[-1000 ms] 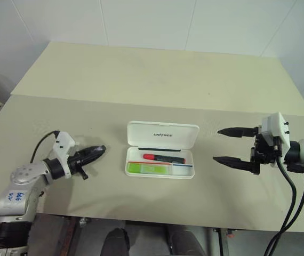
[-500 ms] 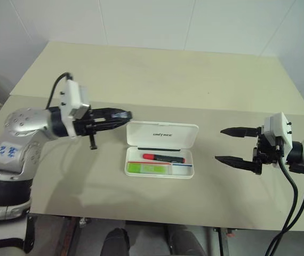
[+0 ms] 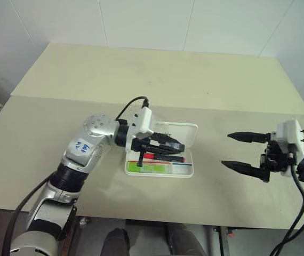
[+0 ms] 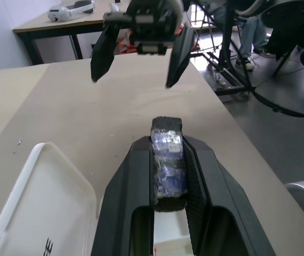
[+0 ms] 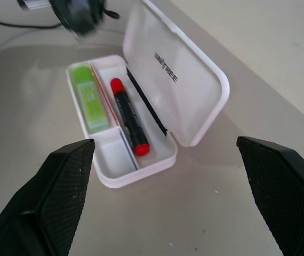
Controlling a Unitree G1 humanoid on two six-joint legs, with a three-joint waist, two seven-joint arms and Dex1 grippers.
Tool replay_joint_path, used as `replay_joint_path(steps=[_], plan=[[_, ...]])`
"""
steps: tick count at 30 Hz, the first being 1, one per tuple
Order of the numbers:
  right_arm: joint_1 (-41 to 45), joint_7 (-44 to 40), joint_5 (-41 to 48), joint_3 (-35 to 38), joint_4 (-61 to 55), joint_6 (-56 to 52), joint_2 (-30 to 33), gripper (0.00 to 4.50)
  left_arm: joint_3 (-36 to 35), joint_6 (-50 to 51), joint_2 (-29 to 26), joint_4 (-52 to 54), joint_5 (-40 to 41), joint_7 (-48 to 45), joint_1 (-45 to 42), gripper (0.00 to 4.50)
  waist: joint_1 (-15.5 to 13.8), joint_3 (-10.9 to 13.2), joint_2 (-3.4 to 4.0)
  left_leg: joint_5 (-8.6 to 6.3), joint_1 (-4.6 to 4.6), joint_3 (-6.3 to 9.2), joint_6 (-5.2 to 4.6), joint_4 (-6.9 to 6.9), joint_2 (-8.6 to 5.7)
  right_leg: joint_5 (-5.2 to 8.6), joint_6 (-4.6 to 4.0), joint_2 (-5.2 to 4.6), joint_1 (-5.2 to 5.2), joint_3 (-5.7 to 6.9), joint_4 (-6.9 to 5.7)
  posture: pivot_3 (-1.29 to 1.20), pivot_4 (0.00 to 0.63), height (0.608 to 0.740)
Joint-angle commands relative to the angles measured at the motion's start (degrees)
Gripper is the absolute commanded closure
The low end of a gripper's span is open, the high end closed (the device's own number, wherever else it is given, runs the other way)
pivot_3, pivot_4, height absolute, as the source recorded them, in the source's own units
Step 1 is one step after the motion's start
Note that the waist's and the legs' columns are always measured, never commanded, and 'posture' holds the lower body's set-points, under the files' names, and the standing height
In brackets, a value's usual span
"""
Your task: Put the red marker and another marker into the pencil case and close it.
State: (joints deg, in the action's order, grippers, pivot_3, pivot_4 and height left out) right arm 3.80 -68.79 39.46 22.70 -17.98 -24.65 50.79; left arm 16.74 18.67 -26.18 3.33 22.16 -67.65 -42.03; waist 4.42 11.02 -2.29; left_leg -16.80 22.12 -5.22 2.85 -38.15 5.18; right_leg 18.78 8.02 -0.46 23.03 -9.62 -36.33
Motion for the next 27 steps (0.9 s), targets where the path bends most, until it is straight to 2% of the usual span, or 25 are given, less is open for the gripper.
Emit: replay_joint_path(steps=[1,9,13,16,27], plan=[[-2.7,-2.5,4.6,6.1,-2.2,1.4,-0.6,0.0,2.7,-2.5,2.4,-1.4,-3.2,0.7,0.6,4.08,-0.1,0.0,0.0,0.0,-0.02,0.01,-0.01,-0.01,-0.01,-0.01,0.01,0.0,-0.04,0.0,0.0,0.0,0.15,0.74],[-9.7,-9.6,9.6,13.4,-1.3,2.8,0.0,0.0,7.1,-5.7,7.2,-6.3,-10.4,3.4,0.5,4.08,-0.3,0.0,0.0,0.02,-0.07,0.15,-0.16,-0.06,-0.12,-0.09,0.16,-0.01,-0.31,-0.05,0.18,0.0,0.15,0.74],[-11.5,-11.4,10.2,15.1,-1.2,3.5,-0.3,0.0,8.3,-3.8,8.9,-5.2,-12.6,5.5,1.1,4.08,-0.1,0.0,0.0,0.0,-0.07,0.18,-0.22,-0.05,-0.15,-0.15,0.26,-0.03,-0.4,-0.08,0.34,0.0,0.15,0.74],[-12.5,-12.0,9.4,15.3,-0.6,4.5,-0.5,0.0,10.1,-2.8,9.4,-3.8,-15.8,8.1,2.1,4.08,-0.2,0.0,0.0,0.0,-0.07,0.21,-0.23,-0.04,-0.16,-0.15,0.26,-0.04,-0.42,-0.08,0.36,0.0,0.15,0.74],[-11.2,-8.9,7.5,12.4,-0.3,5.8,-1.0,0.0,11.1,-0.5,11.5,-2.9,-19.3,13.5,4.7,4.08,-0.3,0.0,0.0,0.0,-0.07,0.24,-0.25,-0.03,-0.2,-0.16,0.28,-0.08,-0.43,-0.08,0.36,0.0,0.15,0.74]])
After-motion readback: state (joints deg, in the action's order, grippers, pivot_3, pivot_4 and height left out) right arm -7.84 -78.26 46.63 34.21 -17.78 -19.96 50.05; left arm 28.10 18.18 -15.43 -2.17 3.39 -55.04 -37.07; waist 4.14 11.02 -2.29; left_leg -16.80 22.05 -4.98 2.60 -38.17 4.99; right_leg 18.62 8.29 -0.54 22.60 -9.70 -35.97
